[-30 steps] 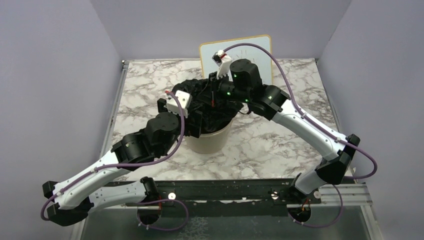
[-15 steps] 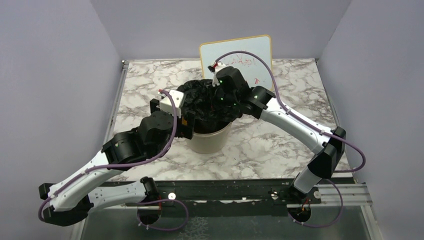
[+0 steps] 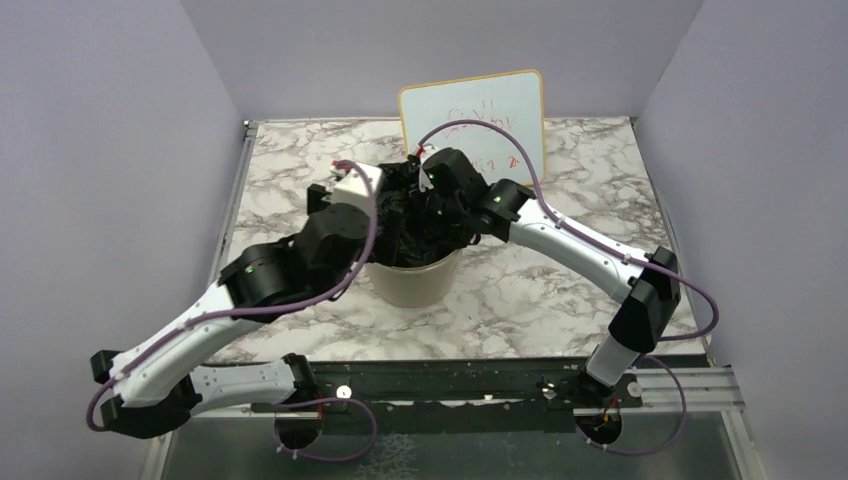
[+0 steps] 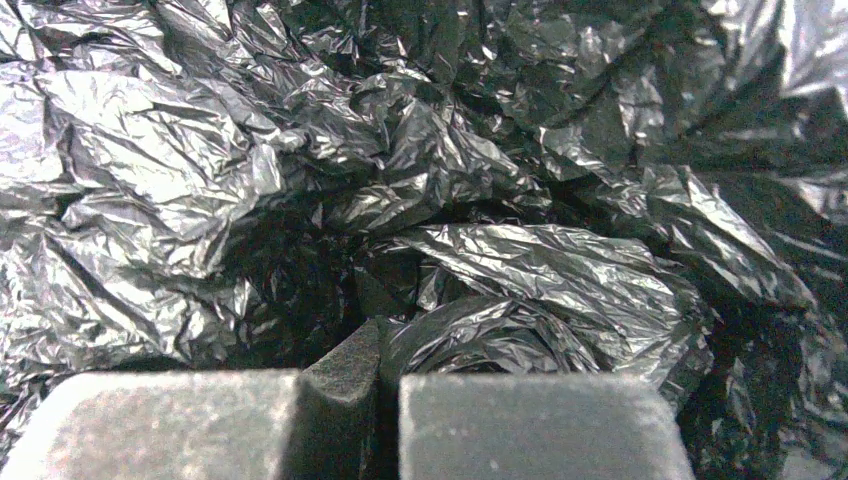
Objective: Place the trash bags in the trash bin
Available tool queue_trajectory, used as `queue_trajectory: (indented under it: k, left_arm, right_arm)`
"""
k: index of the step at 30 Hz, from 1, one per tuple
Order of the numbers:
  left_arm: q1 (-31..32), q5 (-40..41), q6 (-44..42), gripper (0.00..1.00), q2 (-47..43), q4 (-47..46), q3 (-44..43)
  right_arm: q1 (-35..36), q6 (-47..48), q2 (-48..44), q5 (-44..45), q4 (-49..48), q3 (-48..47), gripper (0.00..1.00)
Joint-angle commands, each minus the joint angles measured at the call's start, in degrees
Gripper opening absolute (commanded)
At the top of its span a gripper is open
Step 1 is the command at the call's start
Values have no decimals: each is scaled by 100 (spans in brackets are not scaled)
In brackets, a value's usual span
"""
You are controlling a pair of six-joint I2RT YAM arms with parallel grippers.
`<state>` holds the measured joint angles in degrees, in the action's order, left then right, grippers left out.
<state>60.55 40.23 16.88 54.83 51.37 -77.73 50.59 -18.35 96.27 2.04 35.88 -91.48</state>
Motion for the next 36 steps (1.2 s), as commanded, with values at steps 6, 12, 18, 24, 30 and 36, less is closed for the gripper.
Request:
queue_trajectory:
  k: [6,12,18,24,30,36]
  left_arm:
    - [-1847,-1168,-310,99,516,-433,-110]
    - [-3566,-2460,-468,99,832,-891,-150]
    - [-4901,-3955,-282,99,874,-1270,220]
    - [-5277,-4427,-241,98,764,-1469,676]
    - [-5282,-4604,-241,94,675,-1563,993]
    - [-5282,-4838,-101,94,566,-1746,1354]
  right_arm:
    - [48,26,-227,-553,-503,303,0]
    - [154,133,-408,-1077,-652,506,0]
    - [417,105,-184,-1111,-602,690,0]
    - [377,-9,158,796,-289,577,1]
    - [177,229,311,1211,-514,202,0]
    - [170,359,594,706,-661,263,1]
